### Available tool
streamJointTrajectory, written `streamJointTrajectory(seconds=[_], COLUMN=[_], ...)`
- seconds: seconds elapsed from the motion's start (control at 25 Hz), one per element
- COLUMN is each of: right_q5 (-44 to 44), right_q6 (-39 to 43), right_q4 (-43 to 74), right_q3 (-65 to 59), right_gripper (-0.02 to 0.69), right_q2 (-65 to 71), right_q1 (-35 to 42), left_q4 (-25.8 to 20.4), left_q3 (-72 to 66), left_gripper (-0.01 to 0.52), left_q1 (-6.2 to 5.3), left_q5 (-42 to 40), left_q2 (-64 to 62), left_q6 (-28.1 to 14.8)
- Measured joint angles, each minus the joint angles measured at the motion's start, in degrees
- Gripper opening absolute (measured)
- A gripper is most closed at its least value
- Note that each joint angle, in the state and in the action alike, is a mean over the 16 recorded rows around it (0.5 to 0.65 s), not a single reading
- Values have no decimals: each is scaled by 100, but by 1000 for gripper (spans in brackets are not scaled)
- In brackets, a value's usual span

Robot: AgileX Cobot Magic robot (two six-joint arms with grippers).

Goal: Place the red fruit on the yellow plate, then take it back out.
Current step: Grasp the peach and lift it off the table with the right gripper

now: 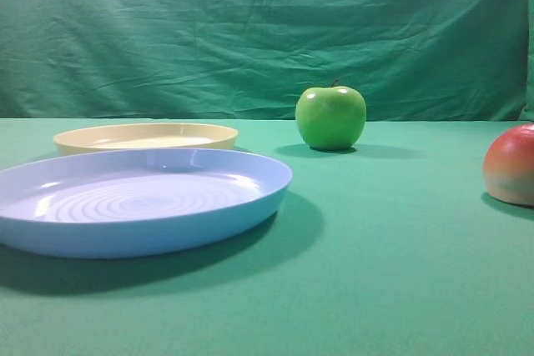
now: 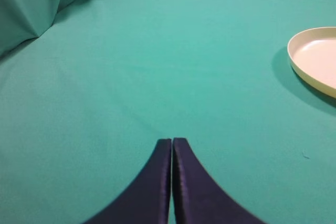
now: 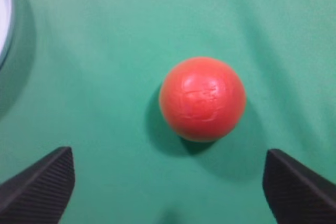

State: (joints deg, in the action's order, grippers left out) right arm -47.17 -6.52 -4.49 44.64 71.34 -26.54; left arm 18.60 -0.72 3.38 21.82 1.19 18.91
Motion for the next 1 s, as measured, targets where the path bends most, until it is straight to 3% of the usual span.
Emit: streamJointTrajectory(seconds=[0.2, 0.52, 0.72, 1.0], right_q5=[396, 713, 850, 856], right_q6=[323, 605, 707, 721], right_q4=[193, 443, 516, 522], right_q3=[137, 399, 492, 636], right_gripper=[659, 659, 598, 414], right_q2=[825, 1918, 2303, 2524], right_q1=[23, 142, 218, 244], left_q4=[0, 0, 0, 0], left_q3=[0, 0, 0, 0], left_gripper=[0, 0, 0, 0], left_q1=[0, 0, 0, 0], left_q5=[0, 0, 0, 0], left_q2=[0, 0, 0, 0], left_q6=[0, 0, 0, 0])
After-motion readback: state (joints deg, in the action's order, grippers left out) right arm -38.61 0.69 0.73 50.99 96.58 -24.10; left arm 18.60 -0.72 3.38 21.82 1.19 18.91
